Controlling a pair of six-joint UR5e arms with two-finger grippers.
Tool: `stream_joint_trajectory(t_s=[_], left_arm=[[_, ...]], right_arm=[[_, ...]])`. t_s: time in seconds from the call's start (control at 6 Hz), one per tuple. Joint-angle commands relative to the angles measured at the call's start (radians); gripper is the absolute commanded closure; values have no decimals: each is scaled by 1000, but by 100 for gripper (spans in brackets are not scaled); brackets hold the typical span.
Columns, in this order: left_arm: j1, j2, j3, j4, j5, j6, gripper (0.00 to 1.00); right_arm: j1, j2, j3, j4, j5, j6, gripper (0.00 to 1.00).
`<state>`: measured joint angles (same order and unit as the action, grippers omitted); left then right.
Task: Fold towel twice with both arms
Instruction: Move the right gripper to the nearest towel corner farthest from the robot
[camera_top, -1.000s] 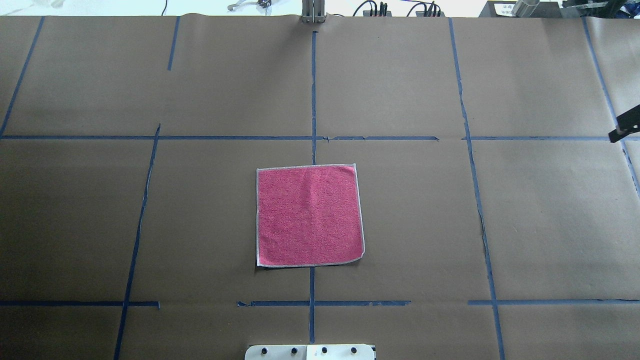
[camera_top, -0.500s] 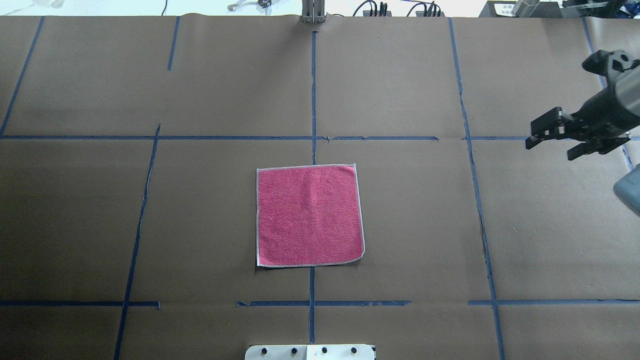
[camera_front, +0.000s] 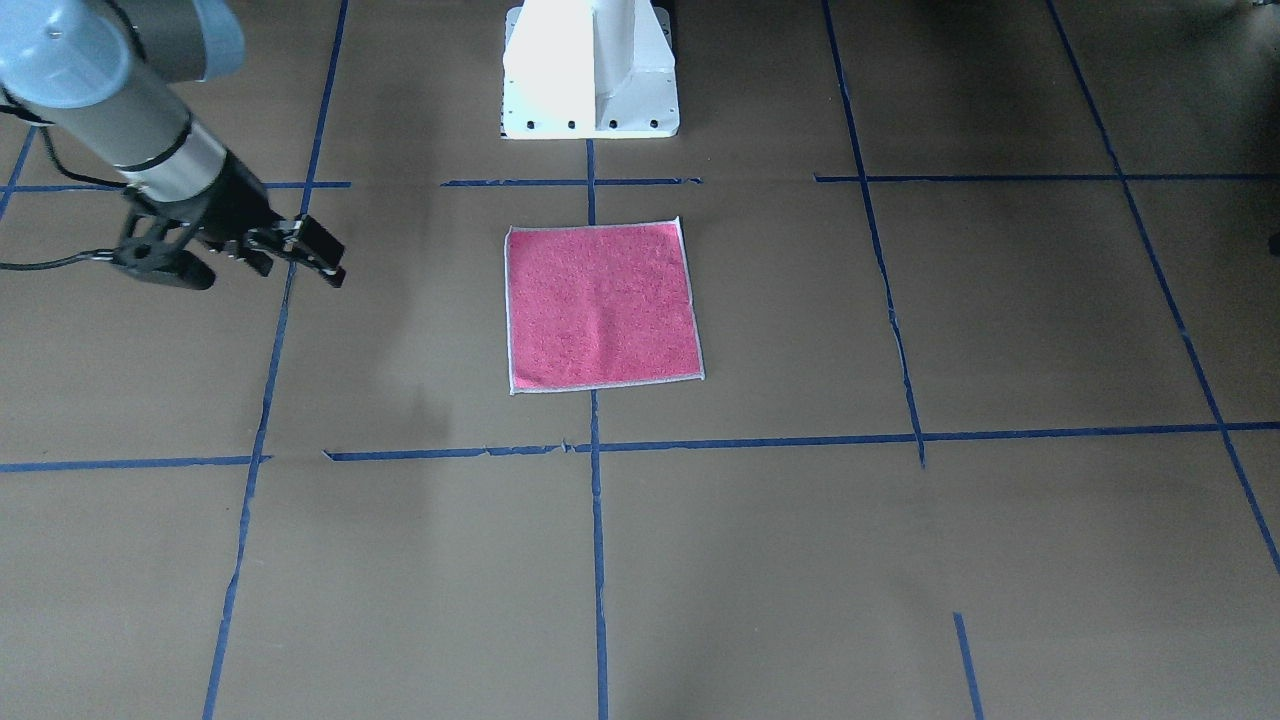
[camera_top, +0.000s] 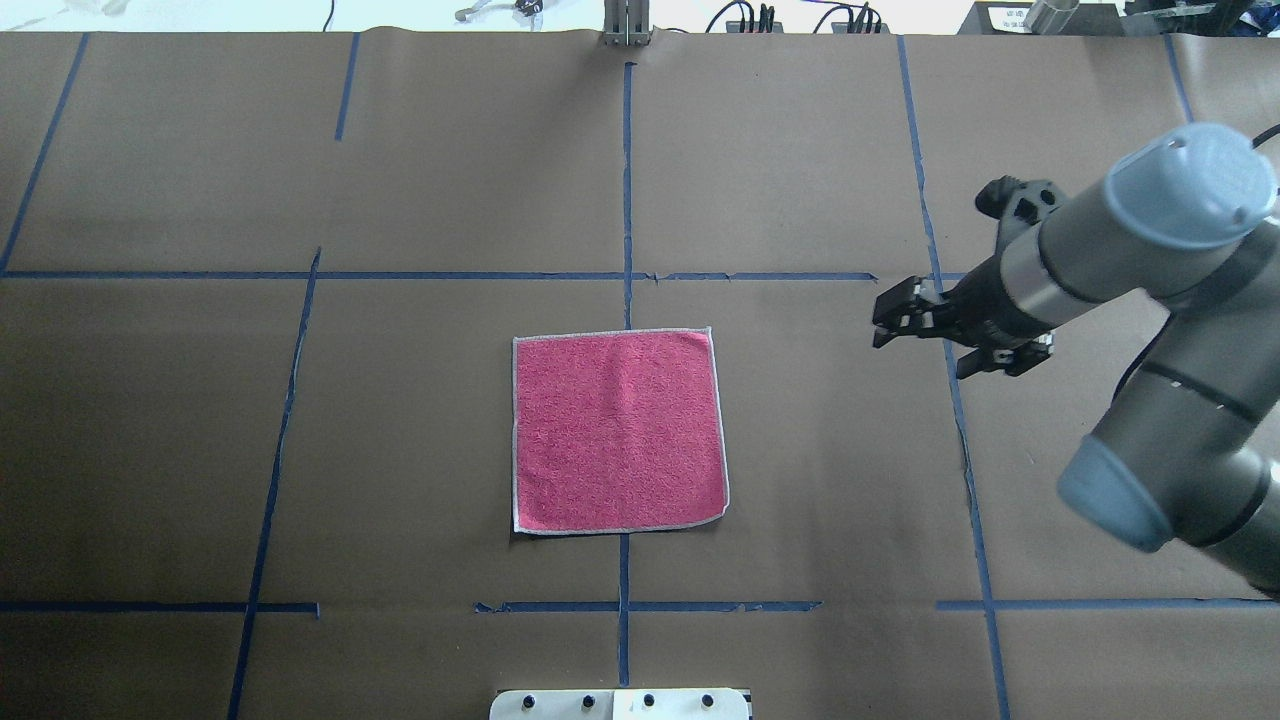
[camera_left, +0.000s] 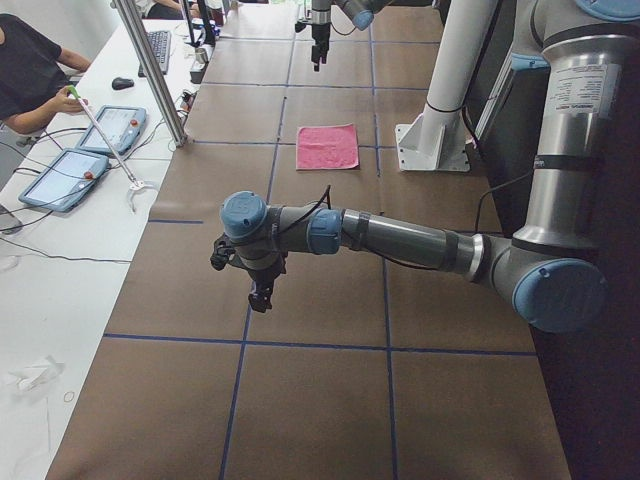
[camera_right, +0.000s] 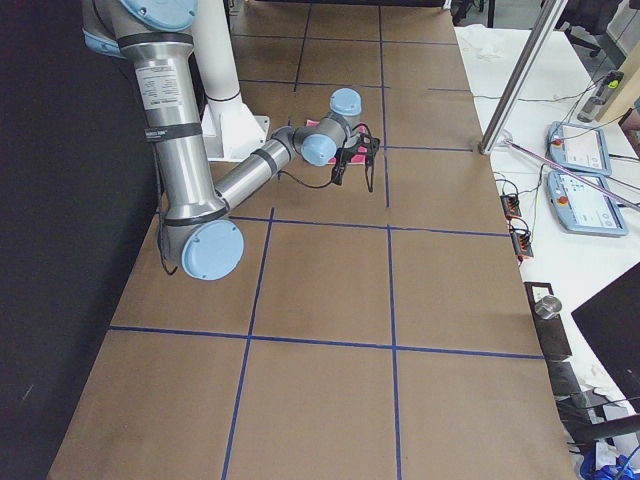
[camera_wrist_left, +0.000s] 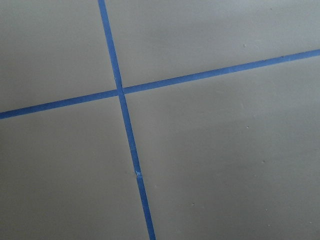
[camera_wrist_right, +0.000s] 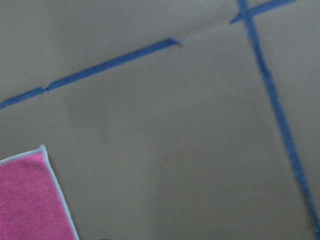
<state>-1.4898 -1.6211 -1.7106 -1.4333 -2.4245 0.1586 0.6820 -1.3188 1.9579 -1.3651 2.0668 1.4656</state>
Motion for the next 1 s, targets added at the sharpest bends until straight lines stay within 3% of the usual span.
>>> stream_joint_trajectory(t_s=[0.0, 0.17, 0.33, 0.83], left_arm=[[23, 1, 0, -86, 1, -104, 0], [25, 1, 0, -93, 1, -116, 0], [99, 0, -13, -98, -8, -227, 0], [427, -23, -122, -405, 7, -1006, 0]], right_arm=[[-238, 119, -39, -9, -211, 233, 1], [-286, 172, -97, -9, -238, 333, 1], [-309, 182, -118, -9, -255, 366, 2], [-328, 184, -148, -9, -270, 367, 5]])
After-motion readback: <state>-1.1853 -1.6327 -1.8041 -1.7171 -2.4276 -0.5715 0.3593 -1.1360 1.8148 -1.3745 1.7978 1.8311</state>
